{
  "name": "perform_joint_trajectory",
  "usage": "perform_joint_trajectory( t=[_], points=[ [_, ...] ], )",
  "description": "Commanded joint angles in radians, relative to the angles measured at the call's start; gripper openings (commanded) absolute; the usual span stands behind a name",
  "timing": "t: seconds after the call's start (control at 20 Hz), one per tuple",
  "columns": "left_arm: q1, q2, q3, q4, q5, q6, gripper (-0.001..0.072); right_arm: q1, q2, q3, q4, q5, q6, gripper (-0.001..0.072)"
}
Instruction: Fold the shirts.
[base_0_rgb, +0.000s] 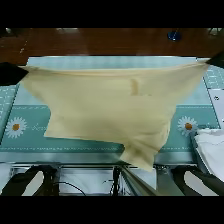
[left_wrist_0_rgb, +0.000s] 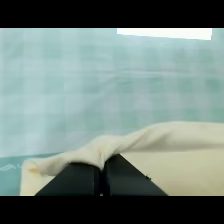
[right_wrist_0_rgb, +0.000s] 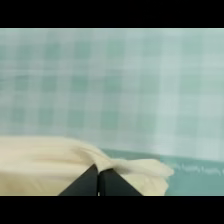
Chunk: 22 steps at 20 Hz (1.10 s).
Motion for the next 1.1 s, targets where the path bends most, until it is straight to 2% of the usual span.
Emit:
perform_joint_trajectory(
  t=[0.0,0.1,0.35,0.55,0.85,1.05],
  points=[
    [0.0,-0.168,-0.02,-0.032,0.13,0.081,0.0032,0.145,-0.145,-0.021,-0.143,-0.237,-0.003,0.0026],
    [0.0,-0.238,-0.02,-0.032,0.227,0.112,0.0032,0.164,-0.217,-0.022,-0.164,-0.343,-0.003,0.0025],
    [0.0,-0.354,-0.02,-0.032,0.489,0.111,0.0032,0.17,-0.354,-0.022,-0.153,-0.504,0.006,0.0026],
    [-0.001,-0.475,-0.02,-0.032,0.561,0.111,0.0033,0.171,-0.431,-0.022,-0.115,-0.637,0.006,0.0026],
    [-0.052,-0.615,-0.02,-0.031,0.641,0.111,0.0032,0.171,-0.532,-0.022,-0.013,-0.635,0.005,0.0026],
    [-0.077,-0.663,-0.02,-0.031,0.693,0.111,0.0032,0.171,-0.585,-0.022,0.002,-0.581,0.007,0.0026]
  ],
)
